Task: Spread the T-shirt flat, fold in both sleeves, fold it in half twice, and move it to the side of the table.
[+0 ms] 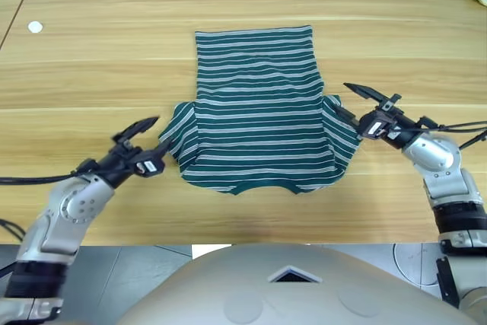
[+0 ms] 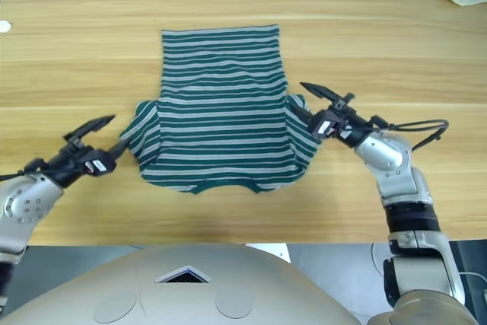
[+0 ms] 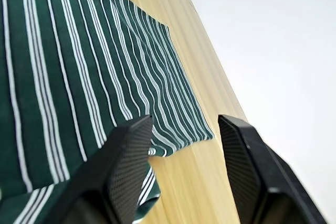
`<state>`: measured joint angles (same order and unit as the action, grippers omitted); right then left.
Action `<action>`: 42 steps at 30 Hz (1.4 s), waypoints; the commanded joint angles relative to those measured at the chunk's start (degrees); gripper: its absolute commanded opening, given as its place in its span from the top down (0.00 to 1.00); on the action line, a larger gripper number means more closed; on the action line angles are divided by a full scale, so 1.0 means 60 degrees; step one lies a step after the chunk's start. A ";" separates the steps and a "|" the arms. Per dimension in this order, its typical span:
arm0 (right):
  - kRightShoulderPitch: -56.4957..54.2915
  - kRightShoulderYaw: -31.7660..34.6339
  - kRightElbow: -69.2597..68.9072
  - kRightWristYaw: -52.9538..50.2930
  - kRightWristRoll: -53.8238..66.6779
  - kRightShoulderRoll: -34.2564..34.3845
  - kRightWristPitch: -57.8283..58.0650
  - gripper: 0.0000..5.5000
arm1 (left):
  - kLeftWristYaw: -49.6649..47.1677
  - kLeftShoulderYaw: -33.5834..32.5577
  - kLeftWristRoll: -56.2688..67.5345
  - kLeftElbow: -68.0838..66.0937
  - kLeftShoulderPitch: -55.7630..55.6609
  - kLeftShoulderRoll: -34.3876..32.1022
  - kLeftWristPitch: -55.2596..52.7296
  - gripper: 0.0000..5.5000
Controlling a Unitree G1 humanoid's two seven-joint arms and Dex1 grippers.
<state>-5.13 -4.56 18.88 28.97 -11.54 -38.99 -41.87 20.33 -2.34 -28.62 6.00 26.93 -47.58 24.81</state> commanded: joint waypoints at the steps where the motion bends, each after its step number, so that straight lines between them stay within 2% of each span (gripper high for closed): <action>1: -0.0700 -0.0244 0.0567 0.0060 -0.0159 0.0082 -0.0103 0.58 | 0.0356 -0.0318 -0.0426 0.0390 0.0795 -0.0434 -0.0319 0.44; 5: -0.0745 -0.0324 0.0788 0.0076 -0.0155 -0.0025 -0.0203 0.58 | 0.0632 0.0137 -0.0490 0.0538 0.0995 -0.0452 -0.0186 0.44; 13: 0.0118 0.0085 0.0253 -0.0042 0.0103 -0.0467 -0.0150 0.58 | 0.0223 0.1162 -0.1493 -0.0749 -0.0711 -0.0190 -0.0622 0.44; 18: 0.0311 0.0171 0.0155 -0.0133 0.0124 -0.0468 -0.0050 0.58 | -0.0107 0.1326 -0.1948 -0.1449 -0.1266 -0.0482 -0.0743 0.44; 32: 0.0478 0.0247 0.0068 -0.0225 0.0152 -0.0435 0.0015 0.58 | -0.0055 0.2242 -0.1588 -0.1740 -0.1696 -0.0491 0.0121 0.44; 37: 0.0577 0.0266 0.0003 -0.0275 0.0172 -0.0439 0.0033 0.58 | -0.0199 0.2389 -0.1876 -0.2222 -0.2100 -0.0569 -0.0087 0.60; 42: 0.0688 0.0275 -0.0096 -0.0325 0.0152 -0.0404 0.0086 0.58 | -0.0462 0.2379 -0.2145 -0.2666 -0.2310 -0.0745 -0.0377 0.79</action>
<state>-1.31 -3.36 19.24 27.44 -10.90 -41.34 -41.69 16.04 9.96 -38.50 -6.59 11.24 -51.16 24.60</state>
